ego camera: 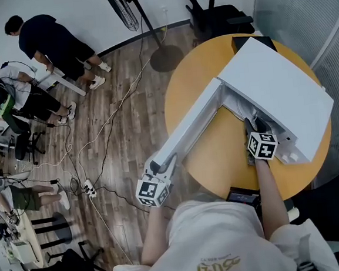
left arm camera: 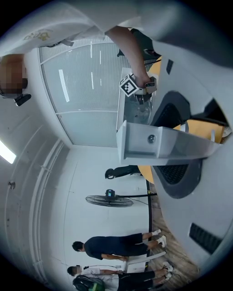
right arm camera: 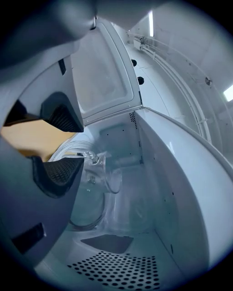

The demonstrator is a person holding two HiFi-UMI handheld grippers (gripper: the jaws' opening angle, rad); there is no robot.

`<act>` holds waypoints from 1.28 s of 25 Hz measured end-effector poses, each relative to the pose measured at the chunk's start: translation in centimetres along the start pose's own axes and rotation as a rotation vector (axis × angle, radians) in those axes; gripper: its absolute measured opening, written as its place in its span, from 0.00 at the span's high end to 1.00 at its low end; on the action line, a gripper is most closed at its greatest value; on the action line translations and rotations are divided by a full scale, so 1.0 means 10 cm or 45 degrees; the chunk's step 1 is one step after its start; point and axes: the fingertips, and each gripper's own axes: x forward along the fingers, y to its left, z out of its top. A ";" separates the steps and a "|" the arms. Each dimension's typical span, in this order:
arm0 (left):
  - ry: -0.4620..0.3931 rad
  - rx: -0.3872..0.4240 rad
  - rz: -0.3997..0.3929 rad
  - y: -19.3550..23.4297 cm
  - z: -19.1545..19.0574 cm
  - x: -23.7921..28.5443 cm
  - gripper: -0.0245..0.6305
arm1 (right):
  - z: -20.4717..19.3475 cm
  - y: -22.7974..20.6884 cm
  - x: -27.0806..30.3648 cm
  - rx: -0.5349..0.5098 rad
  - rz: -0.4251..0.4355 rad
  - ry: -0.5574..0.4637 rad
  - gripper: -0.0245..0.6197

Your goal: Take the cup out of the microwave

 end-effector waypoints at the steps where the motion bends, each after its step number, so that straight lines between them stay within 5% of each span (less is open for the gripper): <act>1: 0.000 -0.001 -0.002 0.00 0.00 0.00 0.66 | 0.00 0.00 0.01 0.003 0.006 -0.004 0.70; 19: -0.019 -0.012 0.007 0.03 0.03 -0.02 0.65 | 0.05 -0.01 0.19 -0.081 0.038 -0.006 0.80; 23: -0.018 -0.012 0.007 0.02 0.03 -0.03 0.65 | 0.06 -0.05 0.18 -0.110 0.022 -0.012 0.91; 32: -0.015 -0.015 0.016 0.02 0.00 -0.03 0.65 | 0.06 -0.01 0.20 -0.174 0.053 -0.055 0.92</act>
